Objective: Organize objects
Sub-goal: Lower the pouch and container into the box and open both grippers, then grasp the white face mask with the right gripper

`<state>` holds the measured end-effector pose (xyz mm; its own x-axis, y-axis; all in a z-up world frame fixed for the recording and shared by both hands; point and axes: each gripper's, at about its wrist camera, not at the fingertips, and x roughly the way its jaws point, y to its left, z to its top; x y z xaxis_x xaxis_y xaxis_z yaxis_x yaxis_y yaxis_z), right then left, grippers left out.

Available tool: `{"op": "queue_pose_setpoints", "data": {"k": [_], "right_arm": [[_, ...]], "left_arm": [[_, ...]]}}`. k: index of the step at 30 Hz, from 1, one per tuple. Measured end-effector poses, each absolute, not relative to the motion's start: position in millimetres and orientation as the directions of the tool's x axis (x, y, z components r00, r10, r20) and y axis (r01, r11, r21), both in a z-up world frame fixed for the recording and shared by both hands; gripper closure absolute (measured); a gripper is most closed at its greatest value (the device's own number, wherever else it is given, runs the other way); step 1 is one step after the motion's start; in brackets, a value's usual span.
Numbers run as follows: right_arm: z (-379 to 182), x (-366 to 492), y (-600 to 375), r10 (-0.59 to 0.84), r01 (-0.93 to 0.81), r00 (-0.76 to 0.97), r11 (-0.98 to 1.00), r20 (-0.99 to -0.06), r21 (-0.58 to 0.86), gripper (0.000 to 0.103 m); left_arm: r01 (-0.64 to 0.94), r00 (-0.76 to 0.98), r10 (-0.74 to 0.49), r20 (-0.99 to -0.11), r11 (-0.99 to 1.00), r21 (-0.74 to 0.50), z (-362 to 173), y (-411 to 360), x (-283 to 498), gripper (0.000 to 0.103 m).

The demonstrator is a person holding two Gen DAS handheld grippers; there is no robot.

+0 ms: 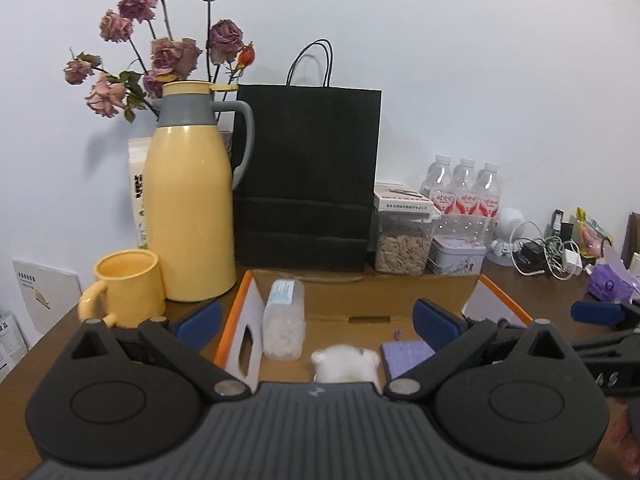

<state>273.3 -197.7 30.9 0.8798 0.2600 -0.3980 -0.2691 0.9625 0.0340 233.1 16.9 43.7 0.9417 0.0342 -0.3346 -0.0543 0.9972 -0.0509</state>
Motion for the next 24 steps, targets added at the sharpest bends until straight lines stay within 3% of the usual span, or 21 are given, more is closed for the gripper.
{"op": "queue_pose_setpoints", "data": {"k": [24], "right_arm": [[4.3, 120.5, -212.3, 0.248, -0.285, 0.843, 0.958, -0.478, -0.005, 0.0]], "left_arm": [[-0.092, 0.923, 0.064, -0.379, 0.994, -0.058, 31.2, 57.3, 87.2, 0.0]]}}
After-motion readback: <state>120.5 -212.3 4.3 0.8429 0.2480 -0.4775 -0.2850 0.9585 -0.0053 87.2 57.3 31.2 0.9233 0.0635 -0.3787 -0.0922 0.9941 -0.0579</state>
